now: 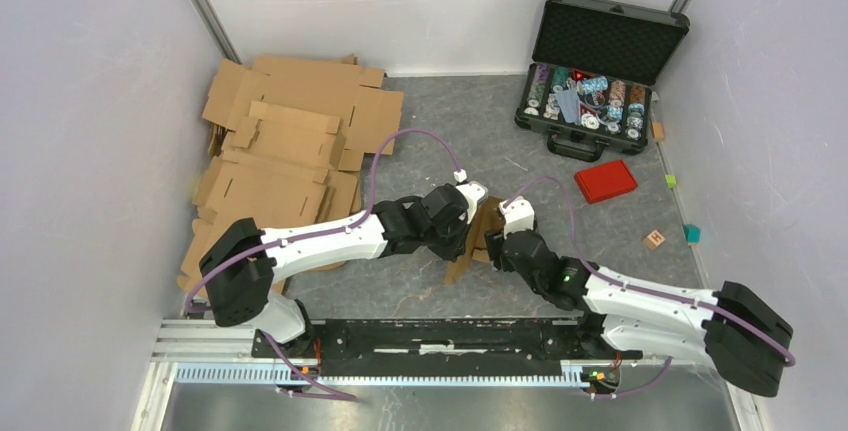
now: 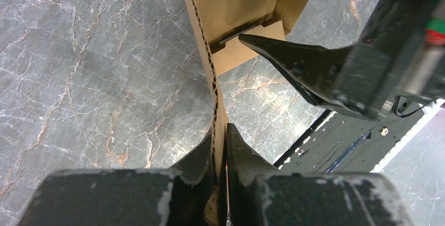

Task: Fold the paper box
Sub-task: Fold the paper box at the center of the board.

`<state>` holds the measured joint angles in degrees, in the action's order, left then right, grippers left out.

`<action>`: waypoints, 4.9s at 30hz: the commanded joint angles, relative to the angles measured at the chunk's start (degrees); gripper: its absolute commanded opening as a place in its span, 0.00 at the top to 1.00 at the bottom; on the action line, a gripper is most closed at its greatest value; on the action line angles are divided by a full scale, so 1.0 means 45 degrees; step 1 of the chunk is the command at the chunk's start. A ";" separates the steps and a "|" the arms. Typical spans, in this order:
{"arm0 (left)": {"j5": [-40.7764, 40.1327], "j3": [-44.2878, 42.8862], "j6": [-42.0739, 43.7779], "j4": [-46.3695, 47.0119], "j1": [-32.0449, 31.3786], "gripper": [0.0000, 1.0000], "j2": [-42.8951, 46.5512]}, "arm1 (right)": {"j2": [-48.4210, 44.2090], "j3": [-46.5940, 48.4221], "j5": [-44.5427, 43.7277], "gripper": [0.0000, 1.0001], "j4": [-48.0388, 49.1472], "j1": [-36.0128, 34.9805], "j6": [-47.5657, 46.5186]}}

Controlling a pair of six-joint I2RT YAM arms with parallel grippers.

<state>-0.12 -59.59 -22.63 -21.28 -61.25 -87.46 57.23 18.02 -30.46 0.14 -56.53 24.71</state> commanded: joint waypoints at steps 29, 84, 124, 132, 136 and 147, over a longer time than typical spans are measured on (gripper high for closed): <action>-0.1625 0.2232 0.0698 0.3112 -0.0635 0.87 0.2010 | -0.3463 -0.0675 -0.0081 0.18 0.0320 -0.0028 -0.0656; -0.0324 0.1484 0.3155 0.1896 -0.1067 0.98 0.2459 | 0.0024 0.6339 0.0456 0.52 -0.6128 0.0102 -0.6980; -0.4404 0.3023 -0.0116 0.0161 -0.0175 0.23 0.7448 | -0.0060 0.5747 0.0717 1.00 -0.5604 0.0256 -0.5650; -0.3711 0.4405 -0.4508 -0.0921 0.0151 0.33 0.8932 | -0.0080 0.5703 0.0777 1.00 -0.5424 0.0378 -0.5266; -0.2584 0.5753 -0.6612 -0.0102 0.0129 0.43 0.9165 | -0.0115 0.5586 0.0722 1.00 -0.5307 0.0395 -0.4996; -0.3538 0.8454 -1.0848 0.2854 -0.0835 0.41 0.8744 | -0.0136 0.5507 0.0521 1.00 -0.5256 0.0385 -0.3833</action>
<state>-13.47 -23.62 -61.52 -17.74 -63.33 -45.93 57.10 43.20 -26.48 -25.28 -54.96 4.03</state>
